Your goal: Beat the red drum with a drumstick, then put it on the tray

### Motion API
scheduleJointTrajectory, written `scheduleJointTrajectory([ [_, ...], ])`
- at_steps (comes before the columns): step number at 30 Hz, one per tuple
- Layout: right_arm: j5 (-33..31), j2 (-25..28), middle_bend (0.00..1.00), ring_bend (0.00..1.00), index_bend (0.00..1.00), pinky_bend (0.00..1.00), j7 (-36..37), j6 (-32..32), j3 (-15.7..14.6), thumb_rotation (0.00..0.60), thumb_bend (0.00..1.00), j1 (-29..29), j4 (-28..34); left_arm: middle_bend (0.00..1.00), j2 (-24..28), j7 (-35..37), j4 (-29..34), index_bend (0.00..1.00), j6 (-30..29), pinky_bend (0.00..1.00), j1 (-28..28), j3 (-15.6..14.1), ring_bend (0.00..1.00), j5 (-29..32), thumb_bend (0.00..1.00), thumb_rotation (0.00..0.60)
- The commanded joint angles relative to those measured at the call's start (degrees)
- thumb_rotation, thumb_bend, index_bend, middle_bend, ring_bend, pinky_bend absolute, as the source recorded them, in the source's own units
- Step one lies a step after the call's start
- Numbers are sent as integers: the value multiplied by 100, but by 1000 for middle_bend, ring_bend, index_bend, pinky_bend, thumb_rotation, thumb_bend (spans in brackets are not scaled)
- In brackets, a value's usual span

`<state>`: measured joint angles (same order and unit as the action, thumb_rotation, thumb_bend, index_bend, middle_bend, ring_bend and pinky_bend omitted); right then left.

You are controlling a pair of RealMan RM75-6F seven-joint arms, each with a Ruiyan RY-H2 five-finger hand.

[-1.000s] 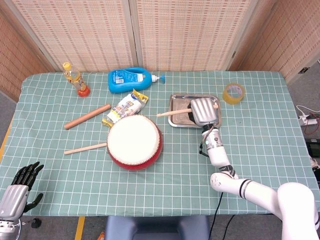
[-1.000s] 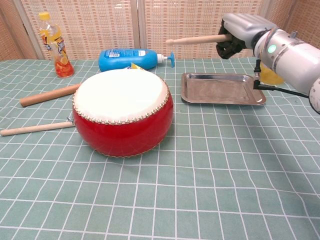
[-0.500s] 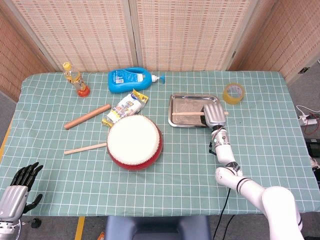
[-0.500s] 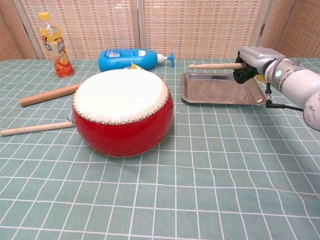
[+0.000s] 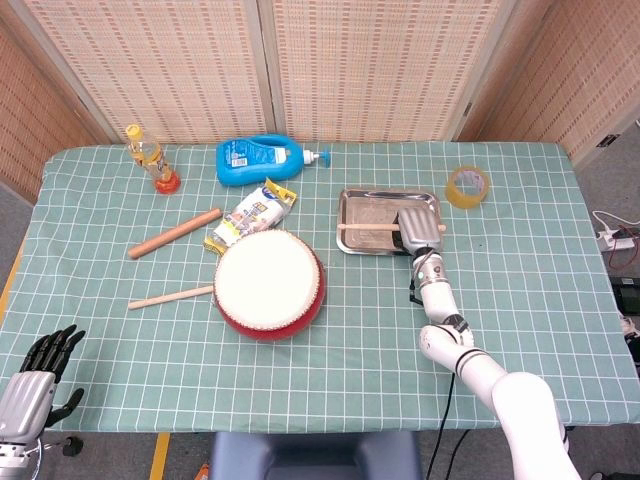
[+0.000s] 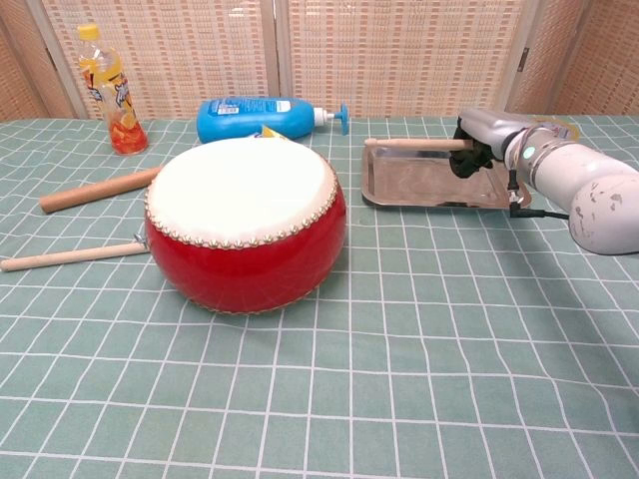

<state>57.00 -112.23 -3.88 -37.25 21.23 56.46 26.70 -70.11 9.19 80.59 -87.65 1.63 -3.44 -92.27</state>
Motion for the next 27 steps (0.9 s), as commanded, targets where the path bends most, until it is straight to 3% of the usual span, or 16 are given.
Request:
scheduleJointTrajectory([
  [1,25,-39,613,584,603,701,82,59,41,600,558,43,-71,0,-4,0,-4,81,10,0,1,0,0,4,275,600],
  [6,64,-52,471,448,410,590,194,126,87,600,476,76,-146,0,-16,16,-23,81,30,0,8,6,0,14,274,600],
  [10,93,-54,410,373,333,512,211,131,87,600,449,86,-171,0,-21,30,-30,81,39,0,11,8,0,18,274,600],
  [19,86,-95,181,77,37,206,165,249,158,600,337,143,-346,0,-33,62,-63,81,51,0,2,5,0,31,274,600],
  [23,55,-61,97,5,0,107,132,290,205,600,262,143,-393,0,-41,71,-75,81,59,0,1,6,0,38,274,600],
  [27,35,-5,26,0,0,39,135,250,250,600,154,105,-356,0,-49,69,-83,81,60,0,7,8,0,28,273,600],
])
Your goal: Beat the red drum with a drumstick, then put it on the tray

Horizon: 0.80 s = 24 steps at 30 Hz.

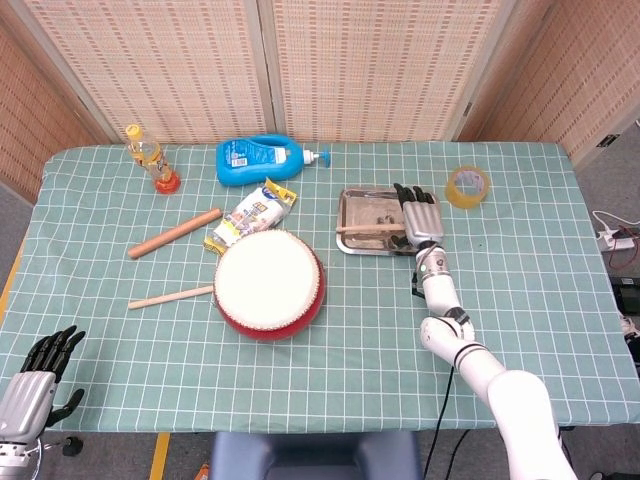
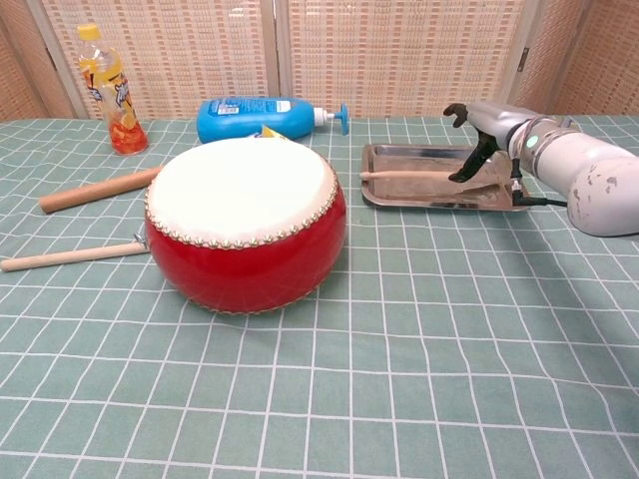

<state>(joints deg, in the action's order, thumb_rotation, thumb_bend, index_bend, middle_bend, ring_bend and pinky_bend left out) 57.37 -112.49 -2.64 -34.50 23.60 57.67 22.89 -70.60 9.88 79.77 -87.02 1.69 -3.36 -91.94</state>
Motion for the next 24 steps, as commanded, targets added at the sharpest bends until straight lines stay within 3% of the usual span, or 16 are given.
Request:
scheduleJointTrajectory([
  [1,9,39,21,0,0,33,16,-47,13,600,140,-28,48,0,1,3,-1,81,-5,0,3,0,0,-10,273,600],
  [8,195,443,9,0,0,23,160,-537,0,600,120,-246,691,0,-1,42,-22,81,-25,0,3,5,0,-25,275,600],
  [11,411,769,42,28,40,101,7,-1151,-119,600,142,-519,1347,0,-10,59,-35,81,-30,0,16,15,0,-38,274,600],
  [16,590,1673,179,158,234,222,-576,-2057,-371,600,281,-1242,3128,0,-35,106,-70,81,-28,0,51,51,0,-40,274,600],
  [21,646,2708,184,166,242,225,-1169,-2864,-661,600,302,-2044,5046,0,-61,119,-83,81,-38,0,99,84,0,-74,274,600],
  [24,746,3188,184,166,222,225,-1232,-3347,-841,600,302,-2510,5872,0,-64,121,-79,81,-17,0,134,105,0,-76,273,600],
])
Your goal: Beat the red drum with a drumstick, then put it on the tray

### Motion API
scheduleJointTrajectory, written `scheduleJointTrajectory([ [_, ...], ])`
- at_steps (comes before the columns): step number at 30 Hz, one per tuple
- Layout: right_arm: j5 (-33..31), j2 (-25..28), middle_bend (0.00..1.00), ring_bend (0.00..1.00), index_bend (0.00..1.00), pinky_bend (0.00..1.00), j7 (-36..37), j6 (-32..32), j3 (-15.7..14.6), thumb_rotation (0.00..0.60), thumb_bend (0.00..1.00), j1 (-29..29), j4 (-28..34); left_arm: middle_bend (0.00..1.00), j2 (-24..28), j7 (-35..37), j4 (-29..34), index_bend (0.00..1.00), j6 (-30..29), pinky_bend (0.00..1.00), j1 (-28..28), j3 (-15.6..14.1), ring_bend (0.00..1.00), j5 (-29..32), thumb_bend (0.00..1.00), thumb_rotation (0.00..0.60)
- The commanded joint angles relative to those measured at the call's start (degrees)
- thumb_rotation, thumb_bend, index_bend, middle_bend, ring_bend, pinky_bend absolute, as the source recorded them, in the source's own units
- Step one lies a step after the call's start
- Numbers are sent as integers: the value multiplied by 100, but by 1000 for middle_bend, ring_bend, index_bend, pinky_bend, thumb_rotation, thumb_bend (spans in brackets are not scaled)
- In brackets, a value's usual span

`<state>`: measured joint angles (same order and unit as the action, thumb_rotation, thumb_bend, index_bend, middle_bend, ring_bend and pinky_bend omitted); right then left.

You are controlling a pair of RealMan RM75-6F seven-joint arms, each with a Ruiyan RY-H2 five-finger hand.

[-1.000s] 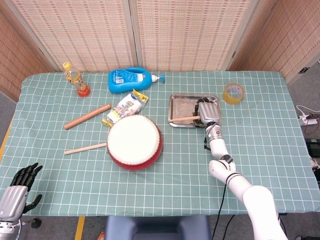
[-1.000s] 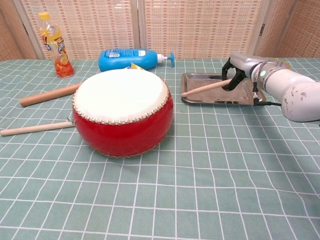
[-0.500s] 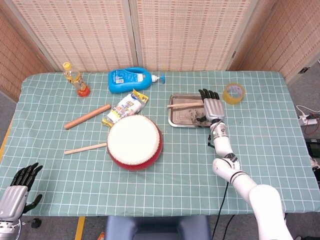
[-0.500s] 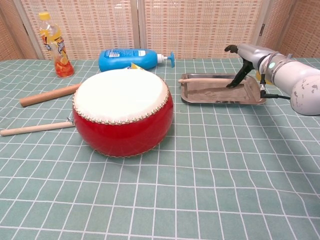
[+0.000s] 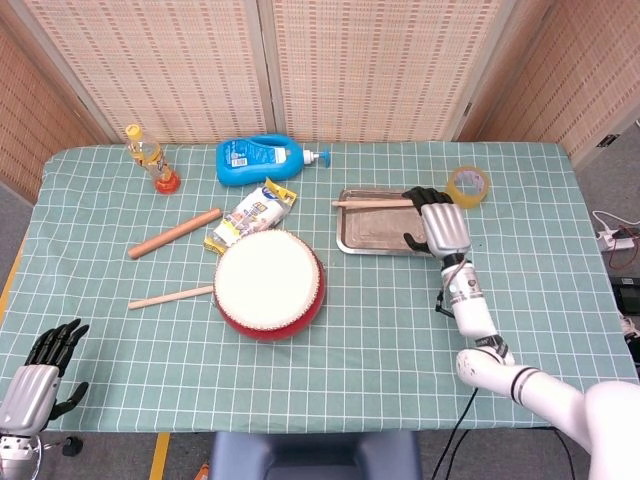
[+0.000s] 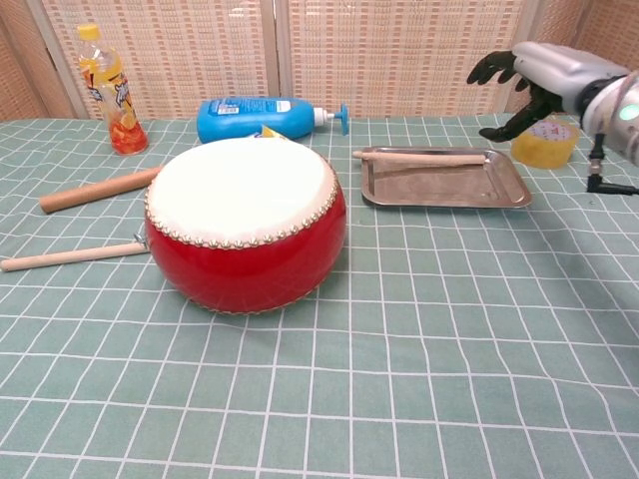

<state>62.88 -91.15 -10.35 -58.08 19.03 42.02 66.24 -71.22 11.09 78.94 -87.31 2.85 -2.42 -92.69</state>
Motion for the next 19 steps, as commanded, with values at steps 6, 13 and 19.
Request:
scheduleJointTrajectory([
  [6,561,1746,184,140,140,183,-163,-1806,-889,600,302,-1872,2520,0,-3,0,44,81,2,0,88,66,0,-27,274,600],
  [13,1248,2247,184,104,101,127,425,-2805,-1615,600,304,-2967,3155,0,9,-27,130,80,-41,0,133,139,0,-7,274,600],
  [19,1721,2344,184,102,100,122,657,-3354,-1993,600,307,-3564,3400,0,-1,-139,221,81,-101,0,141,199,0,31,275,600],
])
